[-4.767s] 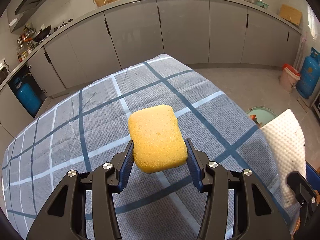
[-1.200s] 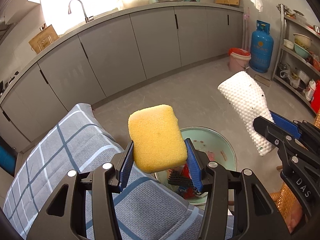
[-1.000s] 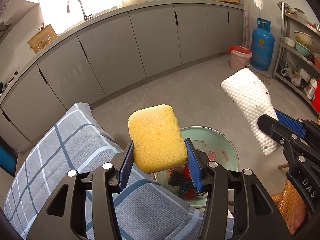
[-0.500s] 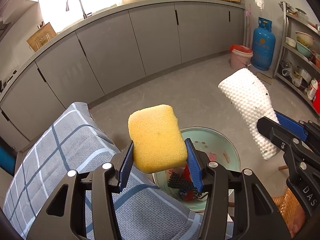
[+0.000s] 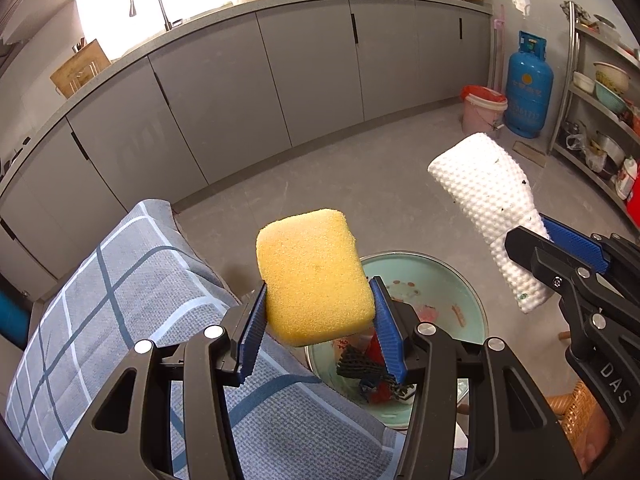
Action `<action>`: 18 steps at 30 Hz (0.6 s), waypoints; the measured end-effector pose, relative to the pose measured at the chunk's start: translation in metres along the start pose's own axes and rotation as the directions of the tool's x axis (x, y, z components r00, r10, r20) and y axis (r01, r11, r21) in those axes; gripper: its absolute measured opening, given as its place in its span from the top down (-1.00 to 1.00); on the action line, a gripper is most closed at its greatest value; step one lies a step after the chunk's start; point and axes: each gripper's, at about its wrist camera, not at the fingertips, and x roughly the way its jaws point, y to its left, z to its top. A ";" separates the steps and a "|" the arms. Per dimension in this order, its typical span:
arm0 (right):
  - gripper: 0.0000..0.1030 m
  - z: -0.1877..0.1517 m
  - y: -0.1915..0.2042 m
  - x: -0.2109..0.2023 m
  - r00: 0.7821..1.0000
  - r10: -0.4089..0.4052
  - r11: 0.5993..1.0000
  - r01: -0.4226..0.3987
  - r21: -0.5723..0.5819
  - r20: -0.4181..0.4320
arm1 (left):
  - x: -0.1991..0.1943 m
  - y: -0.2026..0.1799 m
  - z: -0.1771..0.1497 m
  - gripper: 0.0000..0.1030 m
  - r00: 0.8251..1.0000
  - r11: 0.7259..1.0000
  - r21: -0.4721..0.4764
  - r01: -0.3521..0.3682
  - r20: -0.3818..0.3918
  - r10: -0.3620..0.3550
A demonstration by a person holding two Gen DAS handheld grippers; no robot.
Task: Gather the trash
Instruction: 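Carry the white cloth and yellow sponge over the green basin, then open both tools over the basin to drop the cloth and sponge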
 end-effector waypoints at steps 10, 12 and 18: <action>0.36 0.002 -0.002 0.017 1.000 0.013 1.000 -0.013 0.008 -0.012 | 0.009 -0.001 -0.003 -0.13 1.000 1.000 0.004 0.003 -0.018 -0.003; -0.14 0.002 -0.006 0.014 1.000 -0.002 1.000 0.002 0.020 0.014 | 0.008 0.000 -0.004 -0.41 1.000 1.000 -0.001 -0.007 -0.016 0.007; -0.24 -0.003 -0.015 -0.001 0.999 -0.032 0.998 0.031 0.056 0.031 | -0.001 0.006 -0.008 -0.57 1.000 1.000 -0.010 -0.026 -0.014 0.026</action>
